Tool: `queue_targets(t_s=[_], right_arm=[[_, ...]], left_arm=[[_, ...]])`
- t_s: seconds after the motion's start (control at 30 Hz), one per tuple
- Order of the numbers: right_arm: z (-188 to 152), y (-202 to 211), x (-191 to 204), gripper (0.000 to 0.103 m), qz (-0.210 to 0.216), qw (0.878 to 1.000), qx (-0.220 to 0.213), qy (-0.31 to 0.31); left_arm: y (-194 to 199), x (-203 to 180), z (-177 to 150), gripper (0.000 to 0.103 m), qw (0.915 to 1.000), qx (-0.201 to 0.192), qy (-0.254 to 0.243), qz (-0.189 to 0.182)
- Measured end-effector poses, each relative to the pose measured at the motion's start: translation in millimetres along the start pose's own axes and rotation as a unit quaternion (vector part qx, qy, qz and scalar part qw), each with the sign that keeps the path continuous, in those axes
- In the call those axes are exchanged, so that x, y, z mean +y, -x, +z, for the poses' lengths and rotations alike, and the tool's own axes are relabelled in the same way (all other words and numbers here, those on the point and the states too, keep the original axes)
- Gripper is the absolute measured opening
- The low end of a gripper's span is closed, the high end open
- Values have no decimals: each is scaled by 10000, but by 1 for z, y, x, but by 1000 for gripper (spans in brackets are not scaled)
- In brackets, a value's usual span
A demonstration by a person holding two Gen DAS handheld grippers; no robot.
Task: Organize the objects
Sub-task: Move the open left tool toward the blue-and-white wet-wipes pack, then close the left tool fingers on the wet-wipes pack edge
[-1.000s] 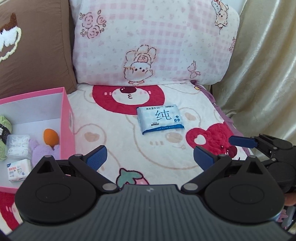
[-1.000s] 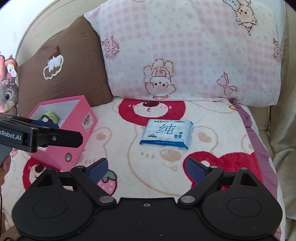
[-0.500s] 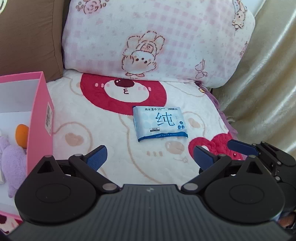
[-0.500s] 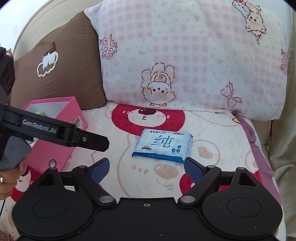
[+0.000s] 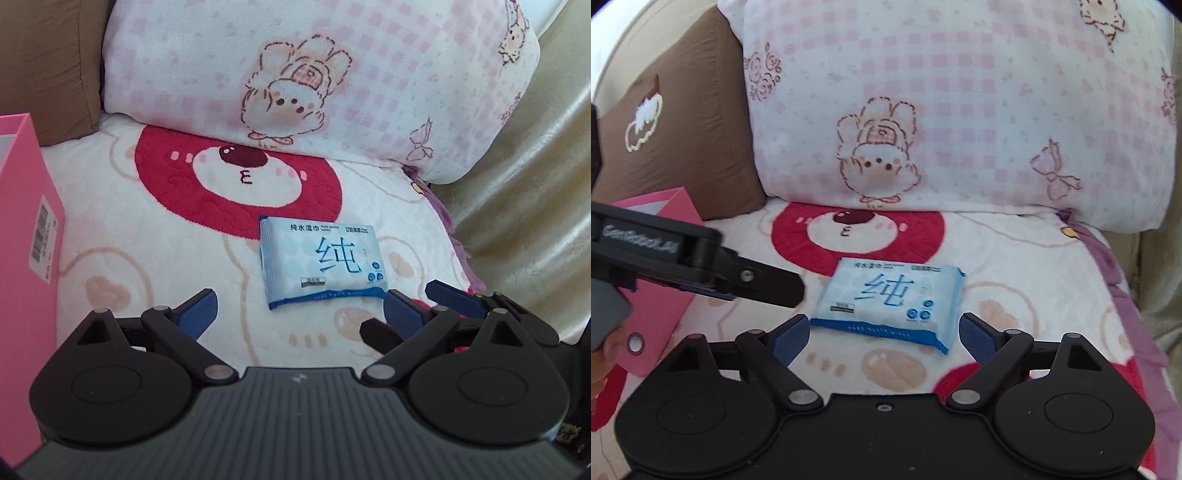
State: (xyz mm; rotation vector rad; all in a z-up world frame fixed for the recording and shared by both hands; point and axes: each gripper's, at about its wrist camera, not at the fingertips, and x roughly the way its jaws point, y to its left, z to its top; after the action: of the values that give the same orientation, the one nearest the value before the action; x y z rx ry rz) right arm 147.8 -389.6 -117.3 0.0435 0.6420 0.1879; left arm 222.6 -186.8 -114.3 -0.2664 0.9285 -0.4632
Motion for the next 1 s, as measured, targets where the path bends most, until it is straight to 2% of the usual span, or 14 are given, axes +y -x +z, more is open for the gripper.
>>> queue_targets(t_s=[0.1,0.27,0.37,0.47,0.6,0.73,0.83,0.87,0.9,1.0], right_arm=[[-10,-10,-9,91,-98,9997,-96,-218],[-17,-25,-25,91,-335,9982,-75,-487],[-16,-35,-29,91,-415,9983,68,-406],[-13,-43,-28,91,-427,9986,151,-266],[-9,-48,-18,90,-370,9992,151,-48],[-5,-46,-4,91,-228,9996,85,142],[-7,-48,-2,91,-242,9995,143,176],[-7,-48,-2,91,-244,9995,139,157],[-8,-46,-3,91,-219,9996,126,115],[-10,-40,-2,93,-97,9998,174,0]], left_arm=[[-16,6,6,97,9998,27,75,202],[-34,17,8,97,9997,38,111,220],[-46,18,5,84,9998,155,58,125],[-52,19,1,83,9998,76,123,106],[-55,17,-1,71,9999,-22,86,70],[-55,19,0,70,9997,-132,224,-11],[-57,19,-1,59,9995,-99,255,-141],[-57,19,-2,52,9992,-48,288,-267],[-57,19,-3,49,9986,25,340,-407],[-55,15,-9,49,9984,97,309,-460]])
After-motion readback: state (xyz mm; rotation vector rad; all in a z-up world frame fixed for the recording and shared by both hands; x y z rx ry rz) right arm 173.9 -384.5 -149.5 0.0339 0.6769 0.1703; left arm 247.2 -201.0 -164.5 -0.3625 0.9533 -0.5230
